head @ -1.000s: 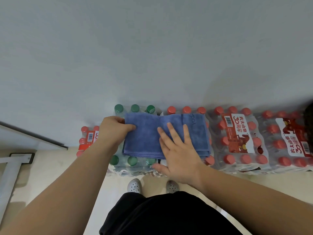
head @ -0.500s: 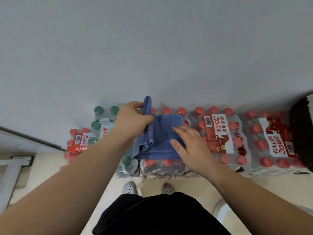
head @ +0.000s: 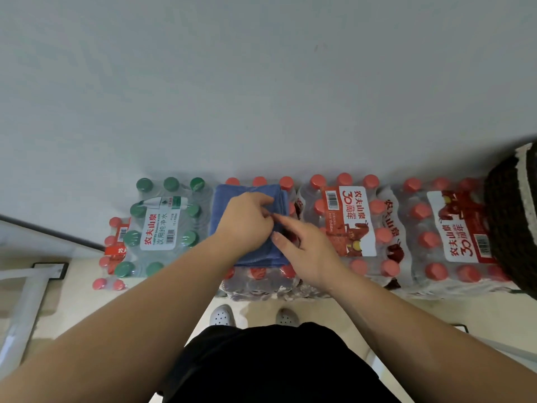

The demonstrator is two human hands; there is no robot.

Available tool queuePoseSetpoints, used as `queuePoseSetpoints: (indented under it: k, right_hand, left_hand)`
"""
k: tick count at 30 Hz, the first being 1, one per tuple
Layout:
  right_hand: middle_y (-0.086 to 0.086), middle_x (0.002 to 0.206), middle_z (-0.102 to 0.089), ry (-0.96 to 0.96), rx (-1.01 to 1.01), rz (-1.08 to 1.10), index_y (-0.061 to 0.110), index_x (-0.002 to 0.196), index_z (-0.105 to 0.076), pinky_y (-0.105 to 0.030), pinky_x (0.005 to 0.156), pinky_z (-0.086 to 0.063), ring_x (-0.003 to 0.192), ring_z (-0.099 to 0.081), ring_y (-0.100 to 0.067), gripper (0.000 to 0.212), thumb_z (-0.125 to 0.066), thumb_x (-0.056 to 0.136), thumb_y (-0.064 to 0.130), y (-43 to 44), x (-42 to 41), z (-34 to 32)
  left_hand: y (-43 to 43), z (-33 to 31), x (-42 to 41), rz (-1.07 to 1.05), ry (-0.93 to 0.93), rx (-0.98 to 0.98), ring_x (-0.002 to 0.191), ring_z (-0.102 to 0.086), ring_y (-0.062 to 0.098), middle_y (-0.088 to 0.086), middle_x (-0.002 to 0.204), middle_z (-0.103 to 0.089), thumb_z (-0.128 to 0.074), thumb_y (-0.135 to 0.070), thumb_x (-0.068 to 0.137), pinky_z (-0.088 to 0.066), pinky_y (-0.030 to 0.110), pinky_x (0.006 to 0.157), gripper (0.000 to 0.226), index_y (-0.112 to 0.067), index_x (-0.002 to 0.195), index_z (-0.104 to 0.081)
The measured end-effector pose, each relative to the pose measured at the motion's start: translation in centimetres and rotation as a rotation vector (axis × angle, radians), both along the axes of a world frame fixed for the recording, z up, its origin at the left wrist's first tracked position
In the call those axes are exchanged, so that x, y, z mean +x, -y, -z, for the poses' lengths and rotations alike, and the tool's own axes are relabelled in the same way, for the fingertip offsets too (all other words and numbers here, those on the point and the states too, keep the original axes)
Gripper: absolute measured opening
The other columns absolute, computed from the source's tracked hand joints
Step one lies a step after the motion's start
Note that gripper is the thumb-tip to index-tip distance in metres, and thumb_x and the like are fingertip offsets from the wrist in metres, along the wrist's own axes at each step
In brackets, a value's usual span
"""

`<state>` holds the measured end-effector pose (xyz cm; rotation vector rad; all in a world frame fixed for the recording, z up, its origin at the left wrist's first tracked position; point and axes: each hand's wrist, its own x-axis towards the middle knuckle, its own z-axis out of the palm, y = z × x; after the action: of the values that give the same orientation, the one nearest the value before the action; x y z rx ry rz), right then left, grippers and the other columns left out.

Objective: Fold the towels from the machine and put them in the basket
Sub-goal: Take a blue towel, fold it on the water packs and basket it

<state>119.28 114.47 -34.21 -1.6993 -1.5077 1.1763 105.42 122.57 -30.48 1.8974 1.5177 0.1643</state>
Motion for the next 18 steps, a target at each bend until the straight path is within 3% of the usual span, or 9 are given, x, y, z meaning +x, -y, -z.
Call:
queuePoseSetpoints:
  k: [3,6,7,9,12,15,17,18]
  right_hand:
    - [0.003,0.13,-0.063,0.148,0.031,-0.01,0.023,0.134,-0.062,-0.031,0.105,-0.041,0.123,-0.051,-0.015,0.04,-0.061,0.097,0.038,-0.4,0.0,0.0]
    - [0.005,0.12,-0.067,0.134,0.09,0.051,0.022,0.126,-0.068,-0.029,0.099,-0.047,0.112,-0.058,-0.011,0.037,-0.069,0.091,0.036,-0.3,0.2,-0.4]
    - [0.005,0.117,-0.068,0.119,0.109,0.078,0.021,0.124,-0.069,-0.029,0.096,-0.049,0.107,-0.061,-0.01,0.037,-0.071,0.09,0.034,-0.2,0.3,-0.4]
    - [0.003,0.11,-0.069,0.115,0.102,0.105,0.019,0.123,-0.07,-0.031,0.091,-0.052,0.098,-0.063,-0.011,0.037,-0.073,0.088,0.033,-0.1,0.5,-0.3]
    - [0.0,0.109,-0.063,0.362,0.083,-0.034,0.017,0.124,-0.068,-0.034,0.088,-0.051,0.097,-0.06,-0.017,0.039,-0.068,0.09,0.037,-0.2,1.0,0.3]
    - [-0.003,0.114,-0.058,0.686,0.261,-0.134,0.017,0.119,-0.065,-0.043,0.09,-0.05,0.103,-0.055,-0.024,0.034,-0.062,0.092,0.036,-0.7,1.0,0.1]
    - [-0.008,0.134,-0.054,0.78,0.385,-0.177,0.016,0.134,-0.056,-0.048,0.102,-0.045,0.122,-0.05,-0.029,0.045,-0.051,0.095,0.038,-1.5,0.3,-0.2]
    - [-0.009,0.15,-0.044,0.827,0.374,-0.251,0.017,0.145,-0.045,-0.05,0.112,-0.036,0.137,-0.039,-0.03,0.055,-0.04,0.097,0.045,-2.2,0.1,-0.3]
  left_hand:
    - [0.9,0.4,-2.1,-0.041,0.05,0.273,0.098,-0.068,0.024,0.005,0.107,-0.073,-0.06,-0.01,0.089,-0.051,0.031,0.085,0.033,-0.013,0.121,-0.069]
    - [1.8,2.0,-4.0,0.007,-0.08,0.571,0.108,-0.061,0.037,0.011,0.122,-0.066,-0.06,-0.027,0.084,-0.05,0.046,0.092,0.044,-0.012,0.125,-0.066]
    - [2.0,2.5,-4.3,0.06,-0.169,0.552,0.121,-0.055,0.038,0.012,0.137,-0.059,-0.057,-0.036,0.086,-0.046,0.051,0.101,0.054,-0.014,0.134,-0.06]
    - [2.2,3.2,-4.2,0.177,-0.348,0.4,0.149,-0.025,0.034,0.008,0.163,-0.027,-0.049,-0.05,0.092,-0.023,0.058,0.119,0.07,-0.021,0.154,-0.034]
    - [2.5,4.6,-3.4,0.274,-0.453,0.241,0.154,0.012,0.029,0.004,0.168,0.01,-0.029,-0.068,0.094,0.001,0.061,0.121,0.084,-0.025,0.16,-0.001]
    - [2.8,5.7,-2.6,0.3,-0.531,0.22,0.151,0.021,0.032,0.009,0.165,0.02,-0.003,-0.079,0.084,0.004,0.064,0.119,0.096,-0.021,0.159,0.011]
    - [2.9,6.0,-2.3,0.285,-0.559,0.226,0.15,0.023,0.034,0.013,0.164,0.022,0.003,-0.077,0.082,0.005,0.065,0.118,0.097,-0.018,0.158,0.013]
    - [3.0,6.1,-2.2,0.282,-0.564,0.24,0.15,0.024,0.035,0.014,0.164,0.022,0.0,-0.075,0.084,0.005,0.065,0.118,0.095,-0.017,0.158,0.014]
